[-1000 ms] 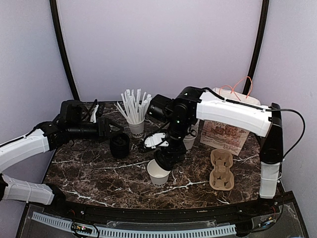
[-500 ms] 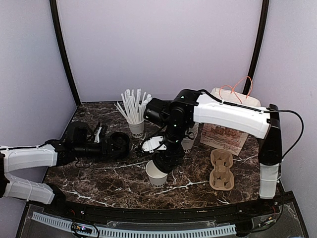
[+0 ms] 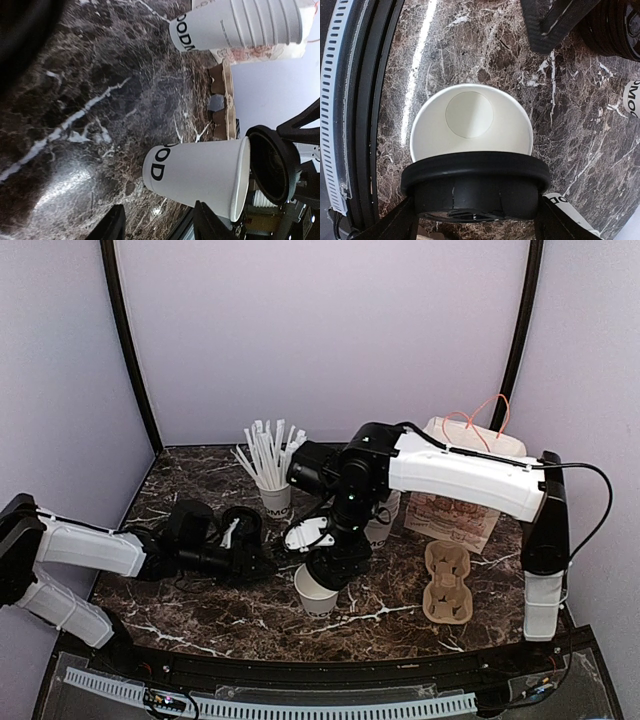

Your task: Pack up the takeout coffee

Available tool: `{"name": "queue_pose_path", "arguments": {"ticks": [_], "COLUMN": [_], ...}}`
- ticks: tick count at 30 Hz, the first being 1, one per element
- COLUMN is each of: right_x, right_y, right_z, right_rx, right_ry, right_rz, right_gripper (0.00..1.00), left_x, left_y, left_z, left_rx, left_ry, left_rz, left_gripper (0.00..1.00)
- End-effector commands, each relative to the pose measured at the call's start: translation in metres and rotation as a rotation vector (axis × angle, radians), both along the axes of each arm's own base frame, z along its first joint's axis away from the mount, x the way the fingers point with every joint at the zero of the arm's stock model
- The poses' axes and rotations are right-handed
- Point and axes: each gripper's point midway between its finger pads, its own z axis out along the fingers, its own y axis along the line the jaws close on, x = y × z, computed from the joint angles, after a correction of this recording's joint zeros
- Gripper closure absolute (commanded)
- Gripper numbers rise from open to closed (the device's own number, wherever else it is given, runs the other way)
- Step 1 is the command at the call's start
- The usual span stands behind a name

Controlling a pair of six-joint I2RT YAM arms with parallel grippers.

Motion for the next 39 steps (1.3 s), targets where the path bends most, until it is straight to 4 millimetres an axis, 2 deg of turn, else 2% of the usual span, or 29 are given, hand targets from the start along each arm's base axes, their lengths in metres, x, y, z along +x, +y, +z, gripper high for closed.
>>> {"name": "queue_pose_path", "arguments": {"ticks": [1,3,7,19,26,39], "right_x": [-0.002,-0.003,-0.004,-0.004,-0.004,-0.012], "right_y": [0.010,0.010,0.010,0.019,0.016,0.004], "right_z": [0.003,0.004,0.003,-0.002,-0.012,-0.011], "right_rx": [0.017,0.015,0.012,0.012,-0.020,-0.043], "right_ry": [-0.027,-0.033,-0.038,-0.026,-0.017,0.003], "right_rz": [0.016,0.019,0.023,0.027,0.022,0.034], "right_gripper": [0.20,0.20,0.20,0.21,0.21,0.21], "left_x": [-0.007,-0.015,-0.017,-0.014,-0.014,-0.014], "left_y": [-0.032,-0.045,-0.057,-0.074,-0.076,-0.074], "left_z": [0.011,0.007,-0.001,0.000,-0.002,-0.007], "left_rx": [-0.068,-0.079,-0.090,-0.117,-0.118,-0.102], "left_ry": [-0.027,-0.008,0.017,0.022,0.027,0.034], "left_rz": [-0.086,-0.123,-0.145,-0.175,-0.180,-0.174], "left_gripper": [0.52,0.54,0.56,0.57,0.57,0.57]}}
